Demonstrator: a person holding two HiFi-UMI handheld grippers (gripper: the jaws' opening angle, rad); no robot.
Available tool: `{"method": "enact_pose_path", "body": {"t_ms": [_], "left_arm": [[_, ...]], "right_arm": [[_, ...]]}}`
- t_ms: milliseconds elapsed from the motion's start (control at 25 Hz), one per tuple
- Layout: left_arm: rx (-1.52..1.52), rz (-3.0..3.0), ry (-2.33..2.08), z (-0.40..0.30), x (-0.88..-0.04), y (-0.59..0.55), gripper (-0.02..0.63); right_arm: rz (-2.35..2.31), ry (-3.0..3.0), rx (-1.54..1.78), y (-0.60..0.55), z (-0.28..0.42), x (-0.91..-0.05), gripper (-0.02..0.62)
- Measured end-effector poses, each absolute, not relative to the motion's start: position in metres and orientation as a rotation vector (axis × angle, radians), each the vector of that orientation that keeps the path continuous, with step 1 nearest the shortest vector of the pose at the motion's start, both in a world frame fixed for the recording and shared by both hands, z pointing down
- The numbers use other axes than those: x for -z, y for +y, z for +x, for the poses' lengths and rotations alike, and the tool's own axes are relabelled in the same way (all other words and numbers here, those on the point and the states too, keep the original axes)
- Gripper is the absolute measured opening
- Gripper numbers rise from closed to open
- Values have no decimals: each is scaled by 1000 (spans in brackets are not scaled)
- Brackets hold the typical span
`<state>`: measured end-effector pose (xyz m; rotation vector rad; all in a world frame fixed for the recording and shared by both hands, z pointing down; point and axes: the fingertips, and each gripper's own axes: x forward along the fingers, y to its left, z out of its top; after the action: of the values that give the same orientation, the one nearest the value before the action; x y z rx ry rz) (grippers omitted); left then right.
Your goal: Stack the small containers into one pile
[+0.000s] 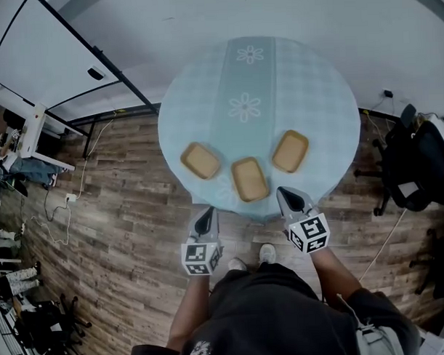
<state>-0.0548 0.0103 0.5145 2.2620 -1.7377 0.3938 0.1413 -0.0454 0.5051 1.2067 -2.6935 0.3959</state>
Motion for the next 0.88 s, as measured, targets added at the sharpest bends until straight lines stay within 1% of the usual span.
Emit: {"method": "enact_pose_path", "body": {"t_ms": [400, 880], "left_arm": [[-368, 2274, -1673, -59, -521, -5, 6], [-330, 2344, -1566, -76, -525, -30, 6]], "right_arm": [[1243, -2674, -383, -55, 131, -508, -3], [1314, -2617, -375, -50, 100, -513, -3]]}}
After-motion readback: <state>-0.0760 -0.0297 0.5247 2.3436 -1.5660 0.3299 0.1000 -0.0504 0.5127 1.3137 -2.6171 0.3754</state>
